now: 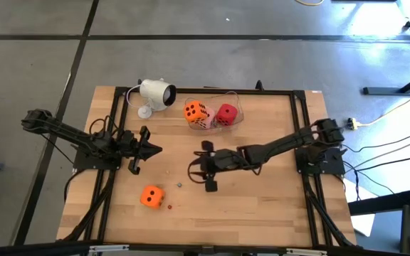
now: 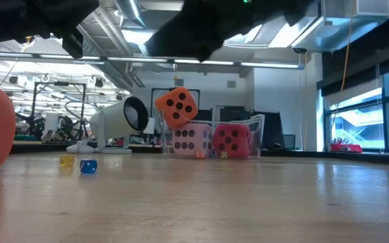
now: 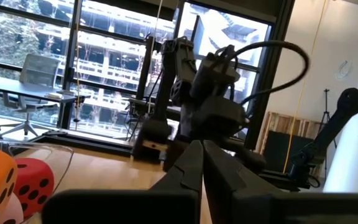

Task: Pick & Place Dice
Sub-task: Put the small blue die into the transparent bin

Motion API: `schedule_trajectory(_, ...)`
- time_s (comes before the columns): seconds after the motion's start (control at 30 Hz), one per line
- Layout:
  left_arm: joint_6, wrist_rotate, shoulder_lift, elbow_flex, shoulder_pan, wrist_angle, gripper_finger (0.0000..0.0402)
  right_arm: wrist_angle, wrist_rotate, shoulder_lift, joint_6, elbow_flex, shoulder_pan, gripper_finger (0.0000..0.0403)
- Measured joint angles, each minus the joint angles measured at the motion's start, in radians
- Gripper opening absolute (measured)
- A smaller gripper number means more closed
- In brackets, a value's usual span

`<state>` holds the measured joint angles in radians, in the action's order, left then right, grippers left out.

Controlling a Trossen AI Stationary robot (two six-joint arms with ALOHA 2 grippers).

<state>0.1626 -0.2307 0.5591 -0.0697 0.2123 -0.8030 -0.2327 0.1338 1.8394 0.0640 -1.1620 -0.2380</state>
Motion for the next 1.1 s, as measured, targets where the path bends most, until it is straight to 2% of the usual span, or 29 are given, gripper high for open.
schedule_trajectory(0.3, 0.0, 0.0, 0.0, 0.0, 0.0, 0.0, 0.0006, 0.082, -0.119, 0.183, 0.049, -0.224, 0.006, 0.0137)
schedule_trajectory(0.43, 0.0, 0.0, 0.0, 0.0, 0.0, 0.0, 0.0006, 0.086, -0.208, 0.252, 0.047, -0.29, 0.015, 0.0138)
schedule_trajectory(0.73, 0.0, 0.0, 0.0, 0.0, 0.0, 0.0, 0.0008, 0.112, -0.407, 0.318, 0.022, -0.311, 0.051, 0.0181)
schedule_trajectory(0.9, 0.0, 0.0, 0.0, 0.0, 0.0, 0.0, 0.0006, 0.173, -0.423, 0.319, 0.022, -0.311, 0.067, 0.0196)
schedule_trajectory(1.1, 0.0, 0.0, 0.0, 0.0, 0.0, 0.0, 0.0006, 0.204, -0.422, 0.32, 0.002, -0.311, 0.078, 0.0195)
